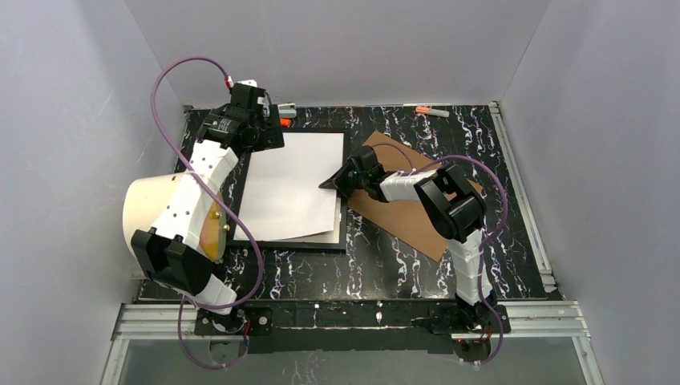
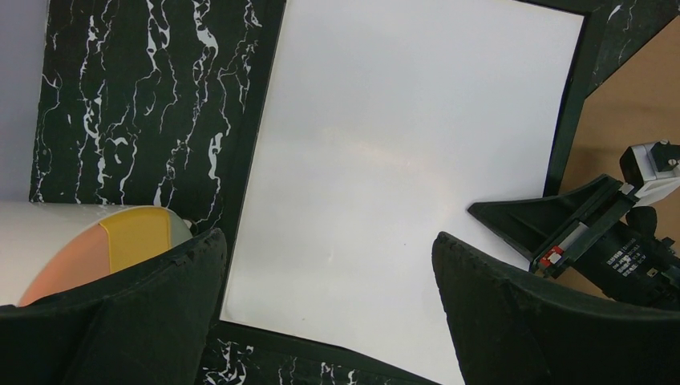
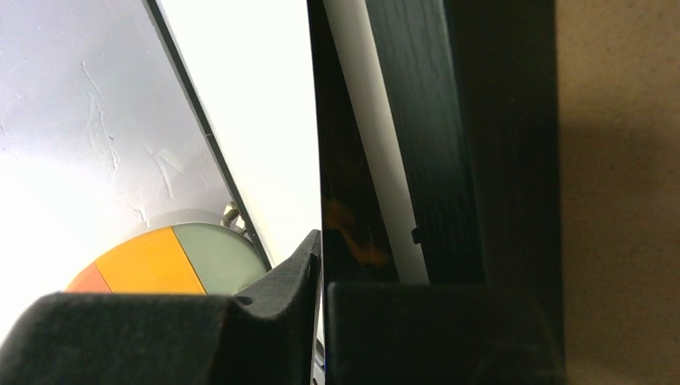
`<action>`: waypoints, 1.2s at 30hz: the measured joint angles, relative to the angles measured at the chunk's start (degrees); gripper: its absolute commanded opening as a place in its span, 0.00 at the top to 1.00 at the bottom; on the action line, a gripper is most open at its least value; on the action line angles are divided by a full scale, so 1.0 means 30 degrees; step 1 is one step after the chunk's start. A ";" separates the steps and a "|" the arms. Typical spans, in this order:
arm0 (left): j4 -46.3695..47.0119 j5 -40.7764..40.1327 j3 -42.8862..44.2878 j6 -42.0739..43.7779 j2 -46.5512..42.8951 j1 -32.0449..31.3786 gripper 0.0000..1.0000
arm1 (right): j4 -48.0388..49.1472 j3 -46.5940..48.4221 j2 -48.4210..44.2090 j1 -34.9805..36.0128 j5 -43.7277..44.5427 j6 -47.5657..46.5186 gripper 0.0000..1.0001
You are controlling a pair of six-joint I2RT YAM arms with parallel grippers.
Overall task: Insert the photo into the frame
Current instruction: Turn over the photo from the photo frame.
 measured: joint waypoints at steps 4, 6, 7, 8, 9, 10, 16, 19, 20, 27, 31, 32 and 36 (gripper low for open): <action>0.0058 0.0182 -0.0270 0.0000 0.0000 0.0000 0.02 | -0.0182 0.0007 0.0000 0.0000 0.0022 -0.0481 0.71; 0.0146 0.0364 -0.0488 -0.0007 0.0000 0.0000 0.02 | -0.0430 0.0066 0.0000 0.0000 -0.0015 -0.0678 0.67; 0.0197 0.0444 -0.0590 -0.0007 0.0000 0.0000 0.02 | -0.0488 0.0109 0.0000 0.0000 -0.0051 -0.0801 0.65; 0.0306 0.0525 -0.0758 -0.0015 0.0000 0.0000 0.02 | -0.0597 0.0197 0.0000 0.0000 -0.0087 -0.0925 0.63; 0.0321 0.0605 -0.0896 -0.0029 0.0000 0.0000 0.02 | -0.0707 0.0306 0.0000 0.0000 -0.0131 -0.1027 0.61; 0.0401 0.0670 -0.1086 -0.0044 0.0000 0.0000 0.02 | -0.0823 0.0430 0.0000 0.0000 -0.0189 -0.1151 0.58; 0.0539 0.1035 -0.1749 -0.0153 0.0000 0.0007 0.02 | -0.2047 0.1486 -0.0029 0.0029 -0.0488 -0.1807 0.13; 0.0670 0.1144 -0.1836 -0.0204 0.0000 0.0022 0.02 | -0.3133 0.2237 -0.0328 0.0131 -0.0415 -0.2375 0.10; 0.0823 0.1173 -0.1923 -0.0211 0.0000 0.0022 0.01 | -0.3694 0.2455 -0.0510 0.0138 -0.0335 -0.2557 0.09; 0.1457 0.1625 -0.3075 -0.0342 0.0000 0.0109 0.02 | -0.7104 0.2834 -0.1741 0.0233 -0.0022 -0.3453 0.08; 0.1749 0.1865 -0.3388 -0.0372 0.0000 0.0131 0.02 | -0.9333 0.3439 -0.2091 0.0233 0.0328 -0.4022 0.12; 0.1909 0.1945 -0.3504 -0.0372 0.0000 0.0131 0.02 | -0.9843 0.3483 -0.2273 0.0233 0.0554 -0.4175 0.15; 0.2353 0.2310 -0.4262 -0.0350 0.0000 0.0131 0.02 | -1.1424 0.3439 -0.3446 0.0233 0.1515 -0.5093 0.38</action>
